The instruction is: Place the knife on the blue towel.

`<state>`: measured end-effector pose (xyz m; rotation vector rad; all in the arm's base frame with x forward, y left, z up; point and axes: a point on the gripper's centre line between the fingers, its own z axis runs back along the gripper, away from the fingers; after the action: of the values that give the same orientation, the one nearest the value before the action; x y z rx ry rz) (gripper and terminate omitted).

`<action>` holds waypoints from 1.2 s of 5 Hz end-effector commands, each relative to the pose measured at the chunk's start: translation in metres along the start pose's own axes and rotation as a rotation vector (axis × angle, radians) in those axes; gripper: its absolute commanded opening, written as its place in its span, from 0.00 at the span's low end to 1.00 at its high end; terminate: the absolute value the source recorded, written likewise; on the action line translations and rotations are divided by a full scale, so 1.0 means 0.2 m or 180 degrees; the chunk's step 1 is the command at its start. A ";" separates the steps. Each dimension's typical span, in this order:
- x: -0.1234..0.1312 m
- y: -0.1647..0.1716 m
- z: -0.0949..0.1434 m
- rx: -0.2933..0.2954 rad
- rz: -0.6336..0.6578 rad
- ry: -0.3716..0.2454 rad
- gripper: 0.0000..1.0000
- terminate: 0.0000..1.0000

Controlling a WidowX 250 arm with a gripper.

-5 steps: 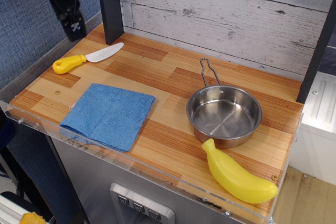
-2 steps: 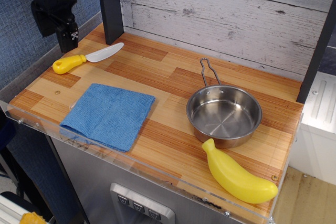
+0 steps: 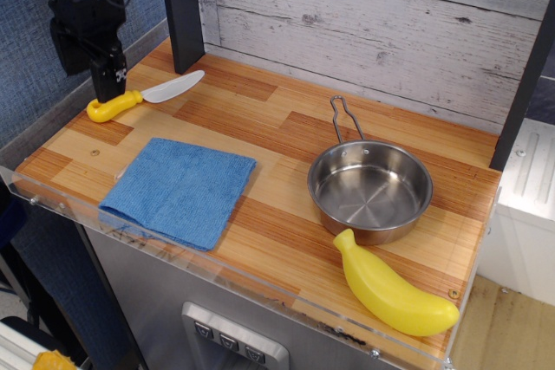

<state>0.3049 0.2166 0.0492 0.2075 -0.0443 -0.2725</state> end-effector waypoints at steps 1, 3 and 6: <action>-0.04 -0.01 -0.01 0.0101 -0.0101 0.0034 1.00 0.00; 0.01 0.00 -0.07 0.0072 -0.0040 0.0103 1.00 0.00; 0.04 0.03 -0.12 0.0104 -0.0018 0.0141 0.00 0.00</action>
<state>0.3206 0.2205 0.0143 0.2194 0.0207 -0.2757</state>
